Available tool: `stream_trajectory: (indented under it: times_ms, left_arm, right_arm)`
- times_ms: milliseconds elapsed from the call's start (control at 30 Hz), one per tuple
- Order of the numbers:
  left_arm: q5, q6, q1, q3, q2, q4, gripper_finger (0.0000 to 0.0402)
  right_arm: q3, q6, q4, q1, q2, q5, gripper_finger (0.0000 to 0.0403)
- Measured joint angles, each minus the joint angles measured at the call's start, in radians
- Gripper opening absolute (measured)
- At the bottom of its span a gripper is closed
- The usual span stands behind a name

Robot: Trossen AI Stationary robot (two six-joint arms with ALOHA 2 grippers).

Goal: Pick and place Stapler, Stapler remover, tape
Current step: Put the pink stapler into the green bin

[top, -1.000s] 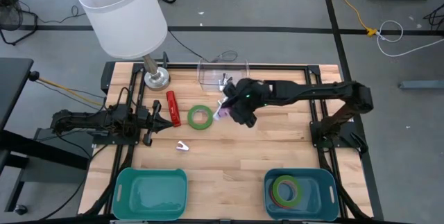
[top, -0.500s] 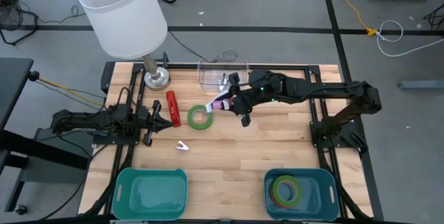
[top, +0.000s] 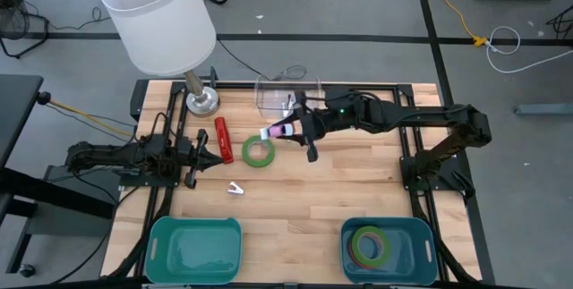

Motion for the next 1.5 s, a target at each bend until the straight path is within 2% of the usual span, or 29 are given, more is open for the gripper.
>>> stream_trajectory:
  times_ms: [100,433,567,700,933,1133,1267,1500]
  left_arm:
    - [0.000,0.000,0.000,0.000,0.000,0.000,0.0003]
    - [0.000,-0.003,0.000,0.000,0.000,0.000,0.0003]
    - [0.006,-0.080,0.000,0.000,0.000,0.013,0.0003]
    - [-0.001,-0.113,0.000,0.000,0.000,0.066,0.0003]
    - [0.009,-0.174,0.000,0.003,0.000,0.277,0.0003]
    - [-0.004,-0.185,0.000,0.092,0.024,0.266,0.0005]
    - [-0.036,-0.160,0.000,0.164,0.097,0.264,0.0030]
    - [-0.061,-0.158,0.000,0.302,0.294,0.262,0.0119]
  right_arm:
    - [0.000,0.086,0.035,0.000,0.000,-0.045,0.0130]
    - [0.000,0.290,0.126,0.017,0.000,-0.032,0.0130]
    - [0.000,0.345,0.179,0.028,0.000,-0.032,0.0130]
    - [0.000,0.355,0.187,0.043,0.000,-0.013,0.0130]
    - [0.000,0.352,0.189,0.056,0.000,0.046,0.0130]
    - [0.000,0.350,0.190,0.056,0.000,0.047,0.0130]
    - [0.000,0.343,0.213,0.056,0.000,0.047,0.0130]
    - [0.000,0.344,0.279,0.056,0.000,0.047,0.0130]
